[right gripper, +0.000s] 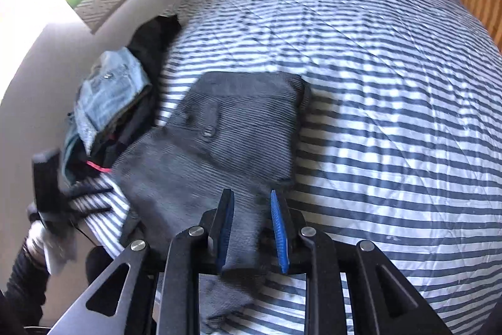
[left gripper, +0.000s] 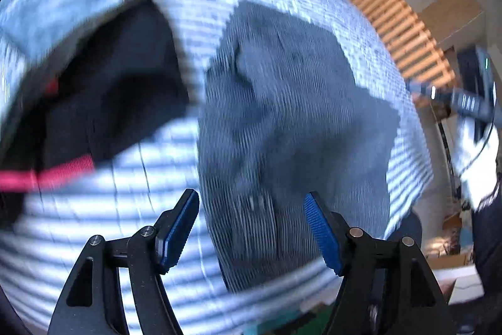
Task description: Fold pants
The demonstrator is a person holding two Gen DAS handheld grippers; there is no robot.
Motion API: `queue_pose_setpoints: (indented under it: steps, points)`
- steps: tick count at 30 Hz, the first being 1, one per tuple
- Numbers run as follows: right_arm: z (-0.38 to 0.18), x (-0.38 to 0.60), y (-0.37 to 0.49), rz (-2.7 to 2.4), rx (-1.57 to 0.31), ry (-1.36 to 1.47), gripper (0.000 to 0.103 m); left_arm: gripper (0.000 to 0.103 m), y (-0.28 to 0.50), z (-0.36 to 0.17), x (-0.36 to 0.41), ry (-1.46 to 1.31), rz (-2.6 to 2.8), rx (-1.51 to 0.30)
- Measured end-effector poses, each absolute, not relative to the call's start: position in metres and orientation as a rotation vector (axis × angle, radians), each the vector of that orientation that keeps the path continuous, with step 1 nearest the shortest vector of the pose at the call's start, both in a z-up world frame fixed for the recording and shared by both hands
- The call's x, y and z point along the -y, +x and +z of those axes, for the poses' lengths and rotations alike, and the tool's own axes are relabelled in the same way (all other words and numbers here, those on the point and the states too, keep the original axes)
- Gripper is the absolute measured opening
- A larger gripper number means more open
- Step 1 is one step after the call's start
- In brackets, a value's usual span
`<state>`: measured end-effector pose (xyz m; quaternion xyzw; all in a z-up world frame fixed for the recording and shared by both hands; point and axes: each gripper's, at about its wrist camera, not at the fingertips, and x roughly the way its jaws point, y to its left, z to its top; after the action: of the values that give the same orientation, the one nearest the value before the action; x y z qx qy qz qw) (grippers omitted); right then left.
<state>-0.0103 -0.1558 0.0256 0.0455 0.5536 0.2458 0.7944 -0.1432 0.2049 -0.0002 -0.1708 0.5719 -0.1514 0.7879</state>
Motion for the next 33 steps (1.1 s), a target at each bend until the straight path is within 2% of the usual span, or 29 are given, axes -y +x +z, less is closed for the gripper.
queue_pose_setpoints:
  steps: [6, 8, 10, 11, 12, 13, 15, 16, 21, 22, 23, 25, 26, 27, 28, 31, 33]
  points:
    - [0.017, 0.141, -0.047, 0.581, -1.231, 0.129, 0.022, 0.072, -0.161, -0.012, -0.189, -0.368, -0.309, -1.217]
    - [0.009, 0.143, -0.070, 0.575, -1.264, 0.119, 0.022, 0.069, -0.157, -0.018, -0.184, -0.364, -0.313, -1.232]
    - [0.003, 0.139, -0.090, 0.571, -1.272, 0.081, 0.022, 0.049, -0.149, -0.026, -0.176, -0.333, -0.308, -1.255]
    - [0.001, 0.135, -0.100, 0.570, -1.273, 0.043, 0.022, 0.043, -0.146, -0.029, -0.174, -0.319, -0.283, -1.261]
    - [-0.002, 0.130, -0.107, 0.569, -1.272, 0.010, 0.022, 0.032, -0.147, -0.031, -0.173, -0.328, -0.276, -1.262]
    - [-0.004, 0.125, -0.114, 0.569, -1.269, -0.018, 0.022, 0.028, -0.147, -0.032, -0.175, -0.371, -0.286, -1.263]
    - [-0.008, 0.120, -0.121, 0.575, -1.268, -0.030, 0.022, 0.006, -0.153, -0.028, -0.180, -0.400, -0.271, -1.254]
    - [-0.008, 0.120, -0.123, 0.580, -1.269, -0.028, 0.022, 0.000, -0.159, -0.025, -0.184, -0.425, -0.277, -1.246]
    - [-0.011, 0.115, -0.124, 0.608, -1.276, -0.031, 0.022, 0.000, -0.186, -0.014, -0.193, -0.447, -0.241, -1.208]
    - [-0.013, 0.113, -0.123, 0.615, -1.279, -0.023, 0.022, 0.004, -0.185, -0.015, -0.193, -0.475, -0.233, -1.209]
    - [-0.015, 0.109, -0.123, 0.620, -1.283, -0.022, 0.022, 0.009, -0.180, -0.016, -0.191, -0.485, -0.232, -1.221]
    - [-0.019, 0.103, -0.122, 0.619, -1.282, -0.035, 0.022, 0.037, -0.171, -0.017, -0.187, -0.462, -0.222, -1.230]
    - [-0.021, 0.098, -0.123, 0.618, -1.281, -0.053, 0.022, 0.045, -0.168, -0.016, -0.184, -0.448, -0.229, -1.229]
    - [-0.022, 0.095, -0.124, 0.613, -1.275, -0.071, 0.022, 0.057, -0.160, -0.017, -0.176, -0.426, -0.243, -1.238]
    - [-0.022, 0.093, -0.125, 0.604, -1.265, -0.092, 0.022, 0.061, -0.153, -0.018, -0.169, -0.398, -0.247, -1.255]
    - [-0.021, 0.089, -0.124, 0.603, -1.258, -0.096, 0.022, 0.061, -0.137, -0.030, -0.152, -0.287, -0.225, -1.312]
    - [-0.019, 0.087, -0.124, 0.599, -1.246, -0.107, 0.022, 0.058, -0.132, -0.041, -0.146, -0.253, -0.201, -1.350]
